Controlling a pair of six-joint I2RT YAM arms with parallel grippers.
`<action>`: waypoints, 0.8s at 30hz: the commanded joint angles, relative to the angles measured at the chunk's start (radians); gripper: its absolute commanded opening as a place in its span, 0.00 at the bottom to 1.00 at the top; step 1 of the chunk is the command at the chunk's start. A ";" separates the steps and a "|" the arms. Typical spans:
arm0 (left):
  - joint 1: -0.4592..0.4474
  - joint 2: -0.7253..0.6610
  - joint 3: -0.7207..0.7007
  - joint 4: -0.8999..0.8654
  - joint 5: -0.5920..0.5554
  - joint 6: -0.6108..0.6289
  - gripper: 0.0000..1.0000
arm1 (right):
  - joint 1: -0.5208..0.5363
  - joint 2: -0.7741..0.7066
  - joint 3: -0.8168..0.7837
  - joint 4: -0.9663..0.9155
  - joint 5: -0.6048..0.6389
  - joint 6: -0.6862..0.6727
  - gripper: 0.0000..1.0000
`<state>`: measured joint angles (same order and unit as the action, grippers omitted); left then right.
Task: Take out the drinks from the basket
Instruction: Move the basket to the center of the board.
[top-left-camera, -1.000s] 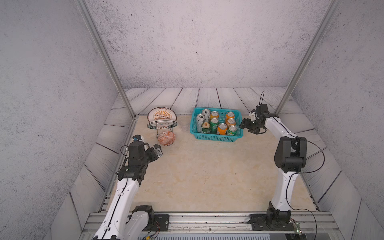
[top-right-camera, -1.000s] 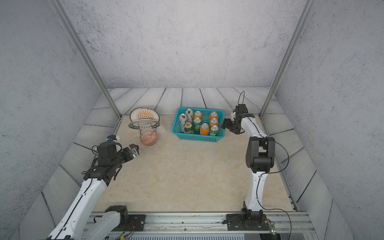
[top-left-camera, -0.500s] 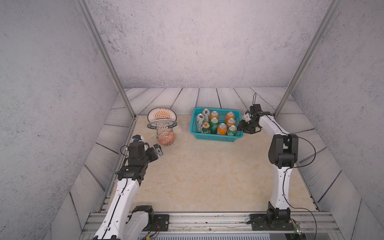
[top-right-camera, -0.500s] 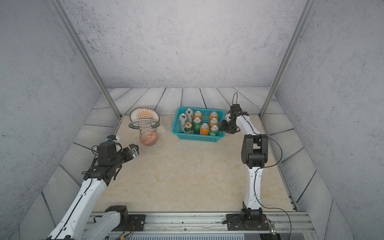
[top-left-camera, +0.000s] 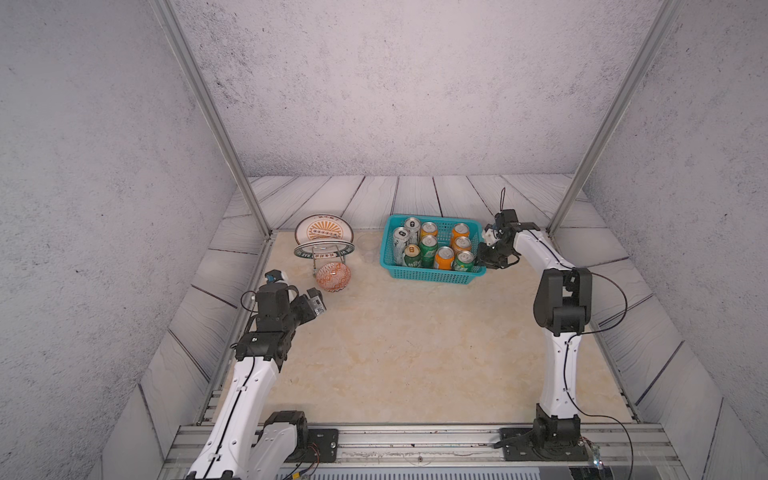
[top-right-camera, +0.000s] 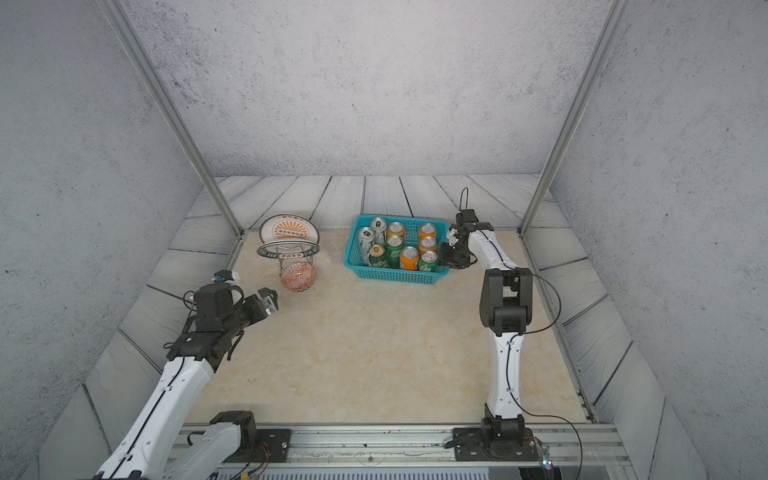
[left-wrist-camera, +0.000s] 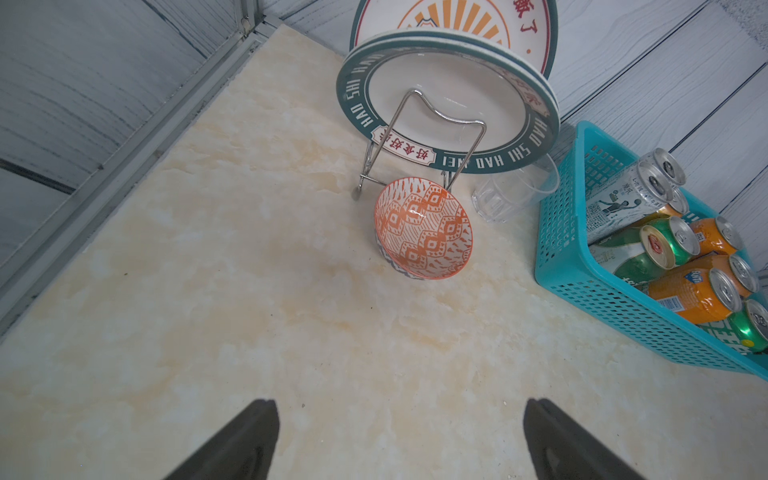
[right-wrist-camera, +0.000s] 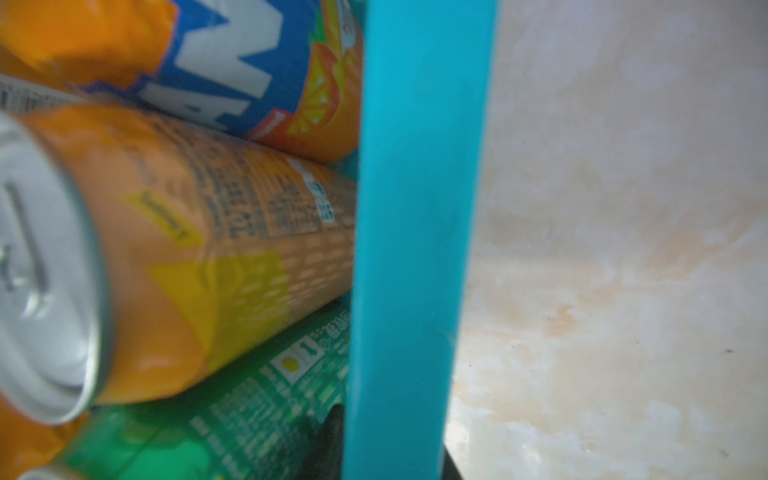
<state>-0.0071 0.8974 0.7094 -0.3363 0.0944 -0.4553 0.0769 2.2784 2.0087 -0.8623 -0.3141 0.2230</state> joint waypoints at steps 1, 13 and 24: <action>0.009 -0.008 0.002 -0.003 -0.002 0.005 0.99 | 0.000 -0.020 -0.012 -0.033 0.013 -0.034 0.24; 0.009 -0.010 0.004 -0.003 0.000 0.007 0.99 | 0.001 -0.094 -0.106 -0.035 0.027 -0.094 0.16; 0.009 -0.011 0.003 -0.001 0.005 0.006 0.99 | 0.001 -0.199 -0.259 -0.015 0.020 -0.135 0.13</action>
<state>-0.0067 0.8970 0.7094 -0.3367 0.0952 -0.4538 0.0746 2.1590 1.8065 -0.7673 -0.3119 0.2386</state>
